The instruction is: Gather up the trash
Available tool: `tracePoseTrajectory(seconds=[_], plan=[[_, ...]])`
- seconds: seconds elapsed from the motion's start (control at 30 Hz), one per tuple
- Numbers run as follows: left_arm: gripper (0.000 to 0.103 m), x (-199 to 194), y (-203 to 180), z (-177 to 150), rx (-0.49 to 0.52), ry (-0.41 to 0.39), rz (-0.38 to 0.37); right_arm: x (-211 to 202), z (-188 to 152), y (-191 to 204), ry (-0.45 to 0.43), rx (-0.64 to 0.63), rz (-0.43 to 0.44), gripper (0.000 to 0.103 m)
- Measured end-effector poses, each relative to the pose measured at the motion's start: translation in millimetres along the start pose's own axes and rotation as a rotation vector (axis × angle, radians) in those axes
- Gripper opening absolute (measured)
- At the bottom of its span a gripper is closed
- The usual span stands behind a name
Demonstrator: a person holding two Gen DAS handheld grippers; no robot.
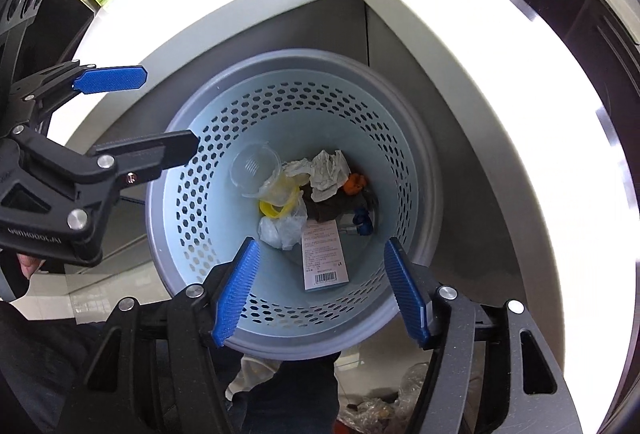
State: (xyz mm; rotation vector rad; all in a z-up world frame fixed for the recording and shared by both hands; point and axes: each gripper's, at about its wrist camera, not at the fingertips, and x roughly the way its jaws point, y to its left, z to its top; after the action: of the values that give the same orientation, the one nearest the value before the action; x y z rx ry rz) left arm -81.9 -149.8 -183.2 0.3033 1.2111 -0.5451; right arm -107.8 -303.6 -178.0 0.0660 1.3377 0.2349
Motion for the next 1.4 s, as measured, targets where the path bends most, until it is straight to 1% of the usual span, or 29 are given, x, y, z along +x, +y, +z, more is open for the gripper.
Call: tracePoseTrajectory(seconds=[0.2, 0.33, 0.5, 0.87, 1.33, 1.4], plan=[[0.096, -31, 9, 5, -0.046, -0.056, 0.013, -24, 3, 6, -0.047, -0.002, 0.001, 0.063], [0.096, -46, 14, 4, -0.051, -0.078, 0.033, -32, 4, 13, -0.063, -0.018, -0.001, 0.063], [0.096, -52, 16, 0, -0.06, -0.087, 0.032, -35, 4, 17, -0.066, -0.034, -0.002, 0.063], [0.096, -65, 19, 1, -0.068, -0.096, 0.036, -37, 4, 20, -0.069, -0.036, -0.009, 0.063], [0.096, -66, 17, 2, -0.082, -0.092, 0.024, -39, 2, 16, -0.073, -0.017, -0.01, 0.063], [0.096, -66, 17, 1, -0.082, -0.09, 0.035, -39, 2, 15, -0.072, -0.015, -0.009, 0.063]])
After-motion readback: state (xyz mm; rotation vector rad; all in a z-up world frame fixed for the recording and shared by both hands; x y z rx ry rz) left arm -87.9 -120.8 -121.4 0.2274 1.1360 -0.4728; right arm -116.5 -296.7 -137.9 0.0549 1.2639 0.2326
